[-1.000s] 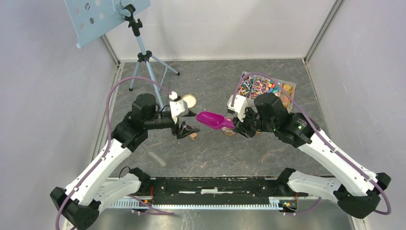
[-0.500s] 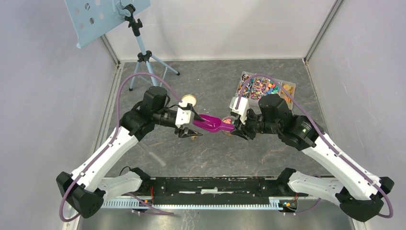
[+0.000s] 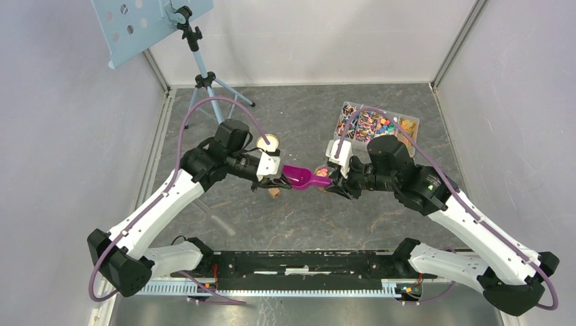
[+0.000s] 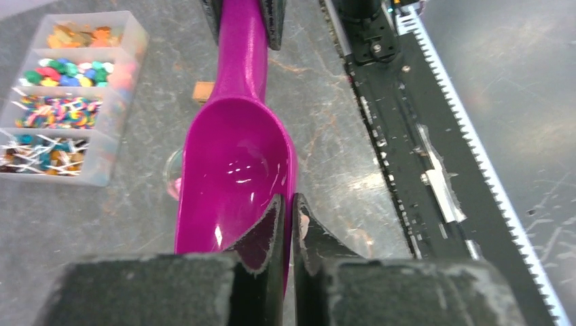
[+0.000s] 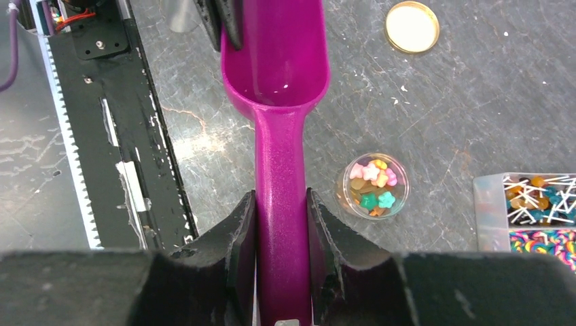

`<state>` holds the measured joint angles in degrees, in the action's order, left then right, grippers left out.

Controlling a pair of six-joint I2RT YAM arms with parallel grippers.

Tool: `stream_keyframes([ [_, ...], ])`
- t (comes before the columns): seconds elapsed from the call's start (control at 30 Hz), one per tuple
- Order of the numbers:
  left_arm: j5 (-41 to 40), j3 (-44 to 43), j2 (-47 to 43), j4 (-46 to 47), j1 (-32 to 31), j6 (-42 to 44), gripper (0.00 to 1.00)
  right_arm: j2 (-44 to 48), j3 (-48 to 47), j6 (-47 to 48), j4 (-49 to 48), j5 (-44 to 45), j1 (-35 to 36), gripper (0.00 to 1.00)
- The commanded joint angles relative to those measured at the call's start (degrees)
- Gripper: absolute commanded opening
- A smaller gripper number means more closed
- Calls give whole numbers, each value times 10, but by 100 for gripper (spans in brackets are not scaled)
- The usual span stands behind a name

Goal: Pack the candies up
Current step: Adjust the spatula.

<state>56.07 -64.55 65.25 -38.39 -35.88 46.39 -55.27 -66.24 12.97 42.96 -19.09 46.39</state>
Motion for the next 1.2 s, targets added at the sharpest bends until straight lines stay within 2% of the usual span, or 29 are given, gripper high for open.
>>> stream_keyframes([
  [0.0,18,-36,18,-49,-3,40,2,20,5,5,-55,-15,1,1],
  [0.13,33,-49,29,-64,-4,33,2,38,18,3,-77,-4,1,12],
  [0.3,56,-46,30,-62,-3,19,2,67,48,-5,-111,-29,-6,19],
  [0.47,62,-24,18,-9,-1,-30,2,102,80,-25,-164,-61,-12,39],
  [0.73,105,28,-17,140,2,-130,2,130,119,-68,-255,-123,-26,42],
  [0.77,105,31,-19,149,3,-134,2,132,121,-73,-262,-129,-29,43],
  [0.87,103,36,-22,156,6,-139,2,131,109,-61,-237,-110,-35,59],
  [1.03,118,45,-30,163,17,-150,2,146,101,-45,-225,-71,-50,64],
  [1.17,133,65,-42,206,33,-185,2,144,102,-39,-218,-70,-56,69],
])
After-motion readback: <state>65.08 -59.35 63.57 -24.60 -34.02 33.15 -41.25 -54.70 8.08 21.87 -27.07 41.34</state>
